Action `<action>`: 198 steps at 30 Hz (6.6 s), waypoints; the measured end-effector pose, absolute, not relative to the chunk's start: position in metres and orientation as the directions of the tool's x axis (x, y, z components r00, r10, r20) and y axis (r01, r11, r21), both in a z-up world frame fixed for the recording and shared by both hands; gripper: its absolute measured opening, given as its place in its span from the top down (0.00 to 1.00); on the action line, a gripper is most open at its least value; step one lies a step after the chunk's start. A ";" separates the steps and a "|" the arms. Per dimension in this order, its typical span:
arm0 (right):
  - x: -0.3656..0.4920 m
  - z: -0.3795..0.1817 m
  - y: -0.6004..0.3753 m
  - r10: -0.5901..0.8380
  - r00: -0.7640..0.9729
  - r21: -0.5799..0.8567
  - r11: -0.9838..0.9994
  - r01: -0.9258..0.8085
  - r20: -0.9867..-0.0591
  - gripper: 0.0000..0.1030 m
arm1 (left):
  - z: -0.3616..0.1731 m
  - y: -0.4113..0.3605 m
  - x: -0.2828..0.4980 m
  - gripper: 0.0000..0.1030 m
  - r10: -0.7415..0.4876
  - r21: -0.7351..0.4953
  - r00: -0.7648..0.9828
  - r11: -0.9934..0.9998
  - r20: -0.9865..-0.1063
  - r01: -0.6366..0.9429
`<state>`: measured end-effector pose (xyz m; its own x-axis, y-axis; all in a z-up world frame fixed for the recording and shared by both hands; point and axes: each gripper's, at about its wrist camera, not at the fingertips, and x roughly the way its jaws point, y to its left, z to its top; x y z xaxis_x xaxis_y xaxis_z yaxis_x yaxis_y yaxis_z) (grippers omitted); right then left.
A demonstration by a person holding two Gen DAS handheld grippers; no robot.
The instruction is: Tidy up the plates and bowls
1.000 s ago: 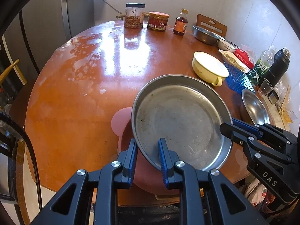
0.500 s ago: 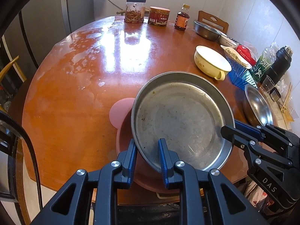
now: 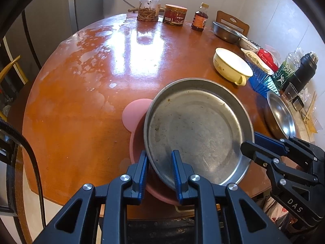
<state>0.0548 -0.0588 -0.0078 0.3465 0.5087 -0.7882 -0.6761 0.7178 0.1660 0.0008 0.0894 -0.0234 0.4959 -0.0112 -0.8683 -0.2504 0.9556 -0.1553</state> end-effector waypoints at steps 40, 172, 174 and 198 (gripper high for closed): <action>0.067 -0.027 -0.043 0.484 0.323 0.191 0.746 -0.638 -0.813 0.54 | -0.024 0.107 0.011 0.78 0.006 -0.148 0.499 0.952 -0.867 -0.269; 0.120 -0.026 -0.231 0.351 0.464 0.156 0.900 -0.408 -0.813 0.81 | -0.030 -0.086 0.106 0.68 -0.118 -0.134 0.440 0.991 -0.890 -0.005; 0.120 -0.028 -0.231 0.345 0.465 0.149 0.901 -0.407 -0.815 0.81 | -0.032 -0.085 0.106 0.68 -0.125 -0.142 0.441 0.990 -0.889 -0.004; 0.126 -0.033 -0.236 0.320 0.461 0.153 0.919 -0.363 -0.828 0.78 | -0.032 -0.092 0.112 0.68 -0.143 -0.142 0.451 0.989 -0.881 0.037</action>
